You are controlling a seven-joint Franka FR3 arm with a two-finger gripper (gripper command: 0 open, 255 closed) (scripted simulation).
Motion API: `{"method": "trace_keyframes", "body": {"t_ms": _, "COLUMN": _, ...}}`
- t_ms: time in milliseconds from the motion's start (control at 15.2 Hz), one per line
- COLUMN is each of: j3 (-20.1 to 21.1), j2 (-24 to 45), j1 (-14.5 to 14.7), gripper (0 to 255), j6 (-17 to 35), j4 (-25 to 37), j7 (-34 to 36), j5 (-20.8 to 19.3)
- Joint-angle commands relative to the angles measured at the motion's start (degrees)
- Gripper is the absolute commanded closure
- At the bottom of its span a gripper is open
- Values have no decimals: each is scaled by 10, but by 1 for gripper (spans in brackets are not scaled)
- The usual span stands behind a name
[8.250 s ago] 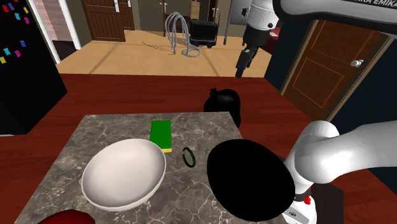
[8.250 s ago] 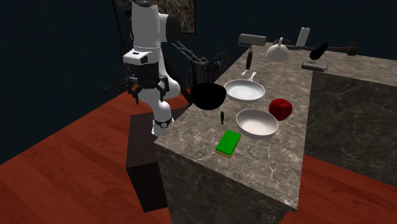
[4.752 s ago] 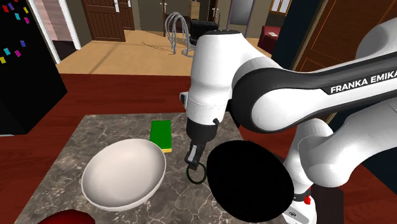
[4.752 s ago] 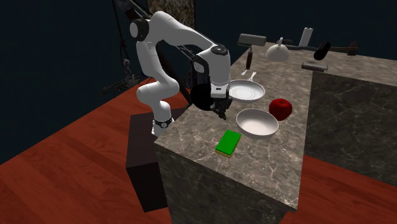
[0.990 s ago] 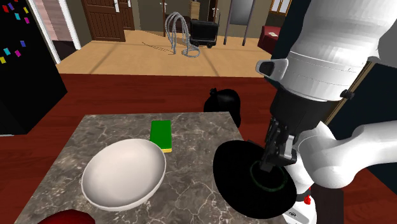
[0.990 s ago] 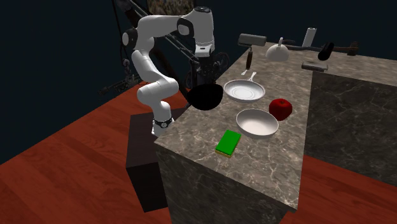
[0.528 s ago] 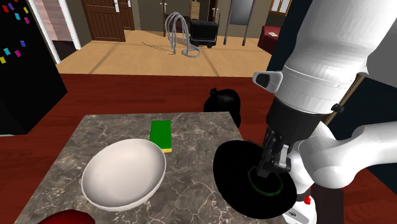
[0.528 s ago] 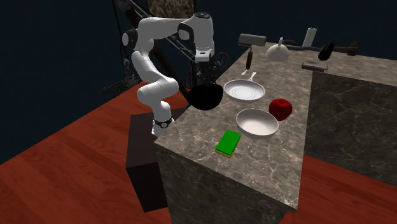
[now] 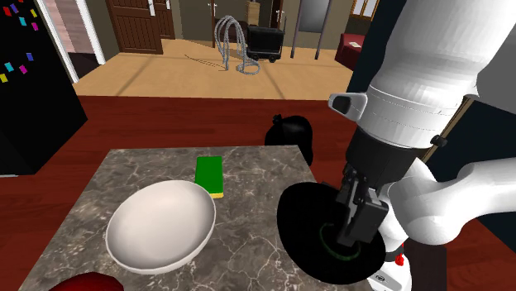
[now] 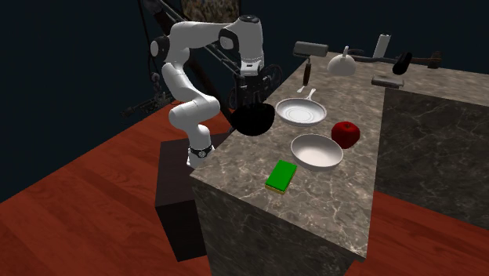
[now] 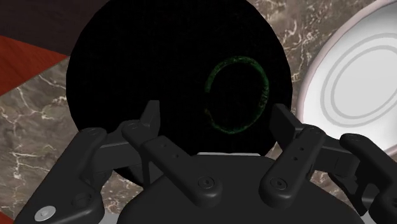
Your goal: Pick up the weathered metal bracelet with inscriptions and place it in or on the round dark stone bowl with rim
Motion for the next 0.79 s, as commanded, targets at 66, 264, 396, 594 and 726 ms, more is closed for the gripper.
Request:
{"method": "trace_keyframes", "body": {"t_ms": 66, "j3": -7, "j2": 5, "j1": -3, "gripper": 0, "j6": -15, "j4": 20, "j7": 1, "j5": -7}}
{"method": "trace_keyframes", "body": {"t_ms": 264, "j3": -26, "j2": 24, "j1": -9, "gripper": 0, "j6": -57, "j4": 80, "j7": 6, "j5": -24}}
{"method": "trace_keyframes", "body": {"t_ms": 396, "j3": -26, "j2": 25, "j1": -9, "gripper": 0, "j6": -57, "j4": 80, "j7": 6, "j5": -24}}
{"method": "trace_keyframes", "body": {"t_ms": 594, "j3": -26, "j2": 25, "j1": -9, "gripper": 0, "j6": -57, "j4": 80, "j7": 6, "j5": -24}}
{"method": "trace_keyframes", "body": {"t_ms": 726, "j3": -26, "j2": 25, "j1": -9, "gripper": 0, "j6": -57, "j4": 80, "j7": 6, "j5": -24}}
